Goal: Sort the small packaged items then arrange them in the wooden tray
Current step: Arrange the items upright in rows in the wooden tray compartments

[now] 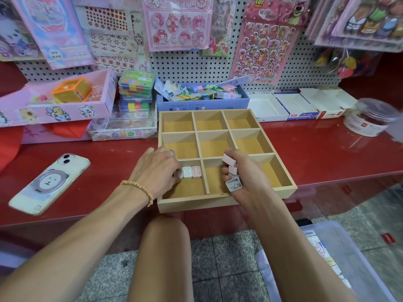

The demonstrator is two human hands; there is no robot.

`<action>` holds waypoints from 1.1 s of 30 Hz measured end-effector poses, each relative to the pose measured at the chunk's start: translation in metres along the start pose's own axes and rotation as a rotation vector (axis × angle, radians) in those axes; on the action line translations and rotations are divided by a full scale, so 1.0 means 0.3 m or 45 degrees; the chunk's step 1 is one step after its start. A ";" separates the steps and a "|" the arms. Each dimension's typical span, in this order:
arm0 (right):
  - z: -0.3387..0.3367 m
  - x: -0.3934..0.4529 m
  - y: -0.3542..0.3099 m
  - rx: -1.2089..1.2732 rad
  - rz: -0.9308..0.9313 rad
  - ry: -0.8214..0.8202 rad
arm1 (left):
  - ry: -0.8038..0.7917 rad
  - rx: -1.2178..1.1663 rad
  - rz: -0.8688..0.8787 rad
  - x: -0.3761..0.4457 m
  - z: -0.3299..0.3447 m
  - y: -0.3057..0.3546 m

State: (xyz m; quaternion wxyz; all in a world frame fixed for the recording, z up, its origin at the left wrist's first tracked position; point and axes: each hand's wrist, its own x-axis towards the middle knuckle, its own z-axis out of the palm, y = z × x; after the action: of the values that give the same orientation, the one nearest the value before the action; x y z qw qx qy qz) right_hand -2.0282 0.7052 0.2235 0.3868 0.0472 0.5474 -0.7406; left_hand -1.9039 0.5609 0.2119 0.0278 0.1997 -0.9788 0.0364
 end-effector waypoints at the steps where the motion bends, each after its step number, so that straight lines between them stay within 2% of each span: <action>1: 0.003 -0.002 0.002 -0.025 -0.016 -0.006 | 0.025 -0.027 -0.007 0.000 0.001 0.002; 4: 0.009 -0.006 0.010 -0.068 -0.049 -0.028 | 0.075 -0.284 -0.062 0.001 -0.006 0.011; 10: 0.020 -0.006 0.027 -0.176 -0.099 -0.071 | 0.223 -1.216 -0.131 -0.007 -0.043 0.086; 12: 0.025 -0.009 0.033 -0.216 -0.121 -0.087 | 0.252 -1.359 -0.157 0.001 -0.046 0.109; 24: 0.010 -0.020 0.035 -0.272 -0.239 -0.164 | 0.264 -1.539 -0.127 -0.006 -0.068 0.111; 28: 0.005 -0.025 0.021 -0.453 -0.138 -0.355 | 0.231 -1.482 -0.111 -0.013 -0.077 0.077; 33: 0.033 -0.027 0.036 -0.536 -0.130 -0.410 | 0.274 -1.263 -0.061 -0.024 -0.084 0.064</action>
State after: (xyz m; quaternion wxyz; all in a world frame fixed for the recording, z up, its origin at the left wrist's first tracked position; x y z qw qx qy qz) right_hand -2.0122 0.6999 0.2230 0.4324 -0.1803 0.6225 -0.6269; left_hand -1.9039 0.5834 0.2354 0.2206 0.1800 -0.8650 -0.4132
